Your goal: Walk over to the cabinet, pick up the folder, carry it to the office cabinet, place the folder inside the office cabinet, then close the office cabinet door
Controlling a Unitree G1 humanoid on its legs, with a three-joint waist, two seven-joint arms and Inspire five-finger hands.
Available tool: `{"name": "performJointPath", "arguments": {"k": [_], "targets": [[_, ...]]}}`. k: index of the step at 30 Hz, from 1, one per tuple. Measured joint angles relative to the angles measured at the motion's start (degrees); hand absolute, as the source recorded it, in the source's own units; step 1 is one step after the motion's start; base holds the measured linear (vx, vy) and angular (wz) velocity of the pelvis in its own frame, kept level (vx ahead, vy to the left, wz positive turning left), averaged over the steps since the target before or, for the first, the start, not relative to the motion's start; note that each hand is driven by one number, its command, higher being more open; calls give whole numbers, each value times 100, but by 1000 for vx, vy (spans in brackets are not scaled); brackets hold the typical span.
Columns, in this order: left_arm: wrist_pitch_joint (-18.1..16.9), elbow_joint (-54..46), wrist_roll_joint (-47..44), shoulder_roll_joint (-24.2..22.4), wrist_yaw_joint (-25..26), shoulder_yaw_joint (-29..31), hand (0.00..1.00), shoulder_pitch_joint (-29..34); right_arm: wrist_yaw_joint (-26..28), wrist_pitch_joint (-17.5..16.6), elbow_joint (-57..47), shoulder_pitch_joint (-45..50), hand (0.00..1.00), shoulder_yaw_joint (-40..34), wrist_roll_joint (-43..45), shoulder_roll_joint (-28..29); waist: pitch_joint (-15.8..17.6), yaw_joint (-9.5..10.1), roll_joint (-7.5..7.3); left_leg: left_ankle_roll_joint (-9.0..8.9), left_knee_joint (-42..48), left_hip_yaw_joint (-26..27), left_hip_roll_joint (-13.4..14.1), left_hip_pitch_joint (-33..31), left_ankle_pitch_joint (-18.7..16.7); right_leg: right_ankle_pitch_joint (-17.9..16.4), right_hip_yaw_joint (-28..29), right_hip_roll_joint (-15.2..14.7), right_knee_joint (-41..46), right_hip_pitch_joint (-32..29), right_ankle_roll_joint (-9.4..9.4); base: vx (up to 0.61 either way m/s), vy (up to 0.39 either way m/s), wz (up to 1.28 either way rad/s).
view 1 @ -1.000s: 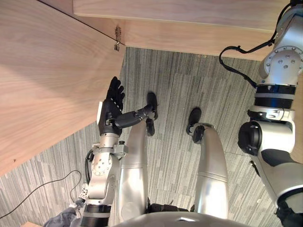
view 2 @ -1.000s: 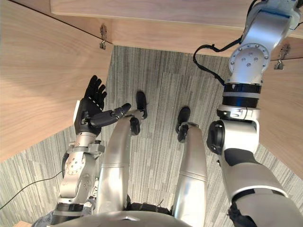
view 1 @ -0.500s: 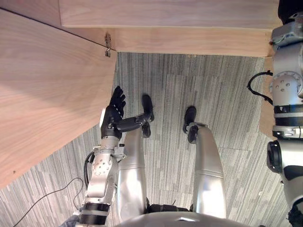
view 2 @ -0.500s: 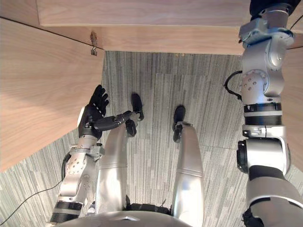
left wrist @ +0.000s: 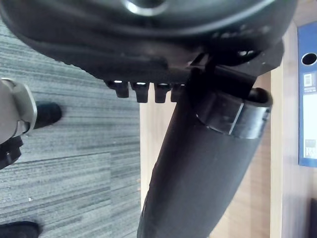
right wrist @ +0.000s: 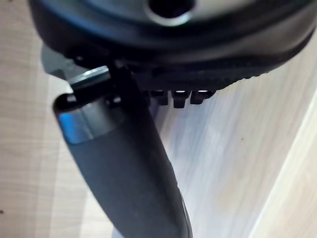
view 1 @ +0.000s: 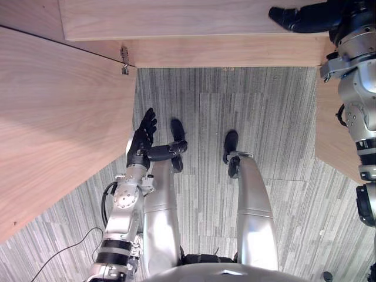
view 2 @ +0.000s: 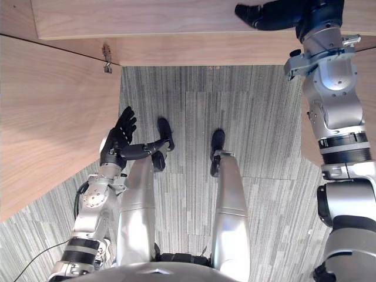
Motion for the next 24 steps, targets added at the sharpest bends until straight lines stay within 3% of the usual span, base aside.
{"name": "performJointPath", "arguments": {"k": [4, 9, 24], "targets": [[1, 143, 0, 261, -8, 11, 100, -282, 111, -5, -40, 145, 100, 203, -691, -154, 3, -6, -73, 0, -59, 23, 8, 103, -1, 5, -5, 2, -54, 98, 0, 2, 5, -1], [1, 214, -3, 430, -67, 75, 100, -511, 284, -28, -49, 245, 100, 190, -606, -168, -10, -26, -129, 2, -75, 29, 10, 121, -2, 27, -13, 6, -126, 141, 8, 0, 0, 0], [3, 35, -3, 436, -329, 180, 100, -370, 1137, 50, -761, 1037, 100, 185, 984, -232, -64, -42, -265, -7, -163, 126, 88, 266, -7, 31, 10, 73, -215, 223, 2, 8, 5, -2]]}}
